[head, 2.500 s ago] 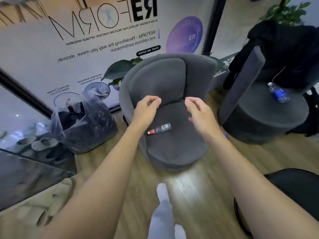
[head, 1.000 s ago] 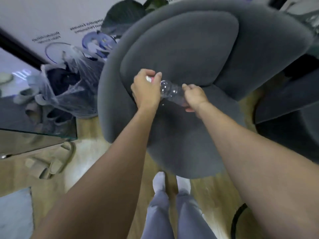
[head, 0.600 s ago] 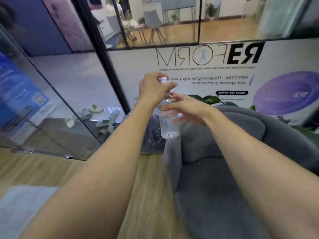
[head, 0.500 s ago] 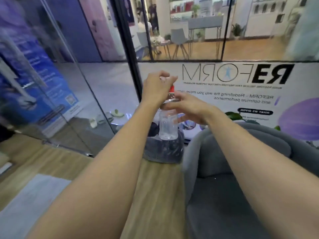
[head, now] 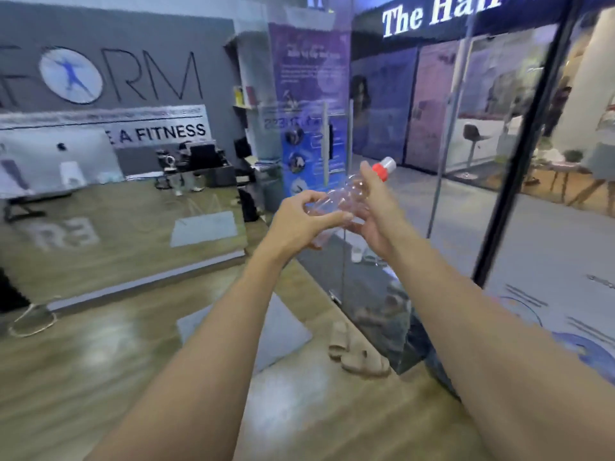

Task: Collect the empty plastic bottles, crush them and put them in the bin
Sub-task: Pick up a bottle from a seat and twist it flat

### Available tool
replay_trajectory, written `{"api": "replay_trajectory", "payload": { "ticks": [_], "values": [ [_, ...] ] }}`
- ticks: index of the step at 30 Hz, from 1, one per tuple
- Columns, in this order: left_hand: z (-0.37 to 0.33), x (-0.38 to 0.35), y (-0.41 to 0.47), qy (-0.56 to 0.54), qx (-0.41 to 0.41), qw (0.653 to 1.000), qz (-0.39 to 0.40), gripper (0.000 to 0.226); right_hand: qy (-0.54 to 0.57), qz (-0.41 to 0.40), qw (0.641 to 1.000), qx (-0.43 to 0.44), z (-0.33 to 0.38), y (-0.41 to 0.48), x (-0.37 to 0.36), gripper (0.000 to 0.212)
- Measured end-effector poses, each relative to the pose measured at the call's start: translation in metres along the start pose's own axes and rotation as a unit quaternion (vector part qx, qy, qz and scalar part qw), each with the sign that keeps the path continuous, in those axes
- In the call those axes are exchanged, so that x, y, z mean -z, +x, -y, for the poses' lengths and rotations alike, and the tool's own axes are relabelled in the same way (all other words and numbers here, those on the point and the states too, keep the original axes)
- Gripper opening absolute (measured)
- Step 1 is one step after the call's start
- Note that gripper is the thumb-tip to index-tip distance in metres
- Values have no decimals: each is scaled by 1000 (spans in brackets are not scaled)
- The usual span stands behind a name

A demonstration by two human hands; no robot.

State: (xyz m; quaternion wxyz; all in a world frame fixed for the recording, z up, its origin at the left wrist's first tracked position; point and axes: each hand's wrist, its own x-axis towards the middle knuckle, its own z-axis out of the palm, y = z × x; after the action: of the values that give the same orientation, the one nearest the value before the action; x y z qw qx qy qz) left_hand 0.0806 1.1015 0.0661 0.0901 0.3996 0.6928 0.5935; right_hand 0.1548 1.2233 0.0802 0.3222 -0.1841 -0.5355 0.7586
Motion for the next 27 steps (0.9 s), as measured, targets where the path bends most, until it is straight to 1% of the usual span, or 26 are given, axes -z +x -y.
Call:
{"api": "replay_trajectory", "payload": {
  "ticks": [4,7,9,12,14,18,22,24,27],
  "values": [
    [24,112,-15,21,22,997,-77,47,15,50,998,-30,-34,13,-109,31],
    [41,183,-16,28,44,989,-139,46,15,81,996,-43,-57,24,-180,29],
    [52,225,-15,60,46,981,-179,48,25,113,992,-51,-74,34,-223,26],
    [70,284,-7,119,52,964,-233,66,29,161,985,-50,-98,54,-282,32],
    [83,322,0,132,47,953,-268,75,42,181,981,-57,-111,70,-321,36],
    [104,390,17,100,42,937,-333,67,56,211,972,-93,-135,100,-403,41],
    [132,453,25,73,29,913,-401,61,66,238,962,-117,-168,122,-482,38],
    [150,484,21,64,42,901,-427,53,57,248,958,-134,-190,125,-524,37],
    [176,549,2,56,69,871,-483,41,38,278,947,-156,-227,116,-598,36]
  ]
}}
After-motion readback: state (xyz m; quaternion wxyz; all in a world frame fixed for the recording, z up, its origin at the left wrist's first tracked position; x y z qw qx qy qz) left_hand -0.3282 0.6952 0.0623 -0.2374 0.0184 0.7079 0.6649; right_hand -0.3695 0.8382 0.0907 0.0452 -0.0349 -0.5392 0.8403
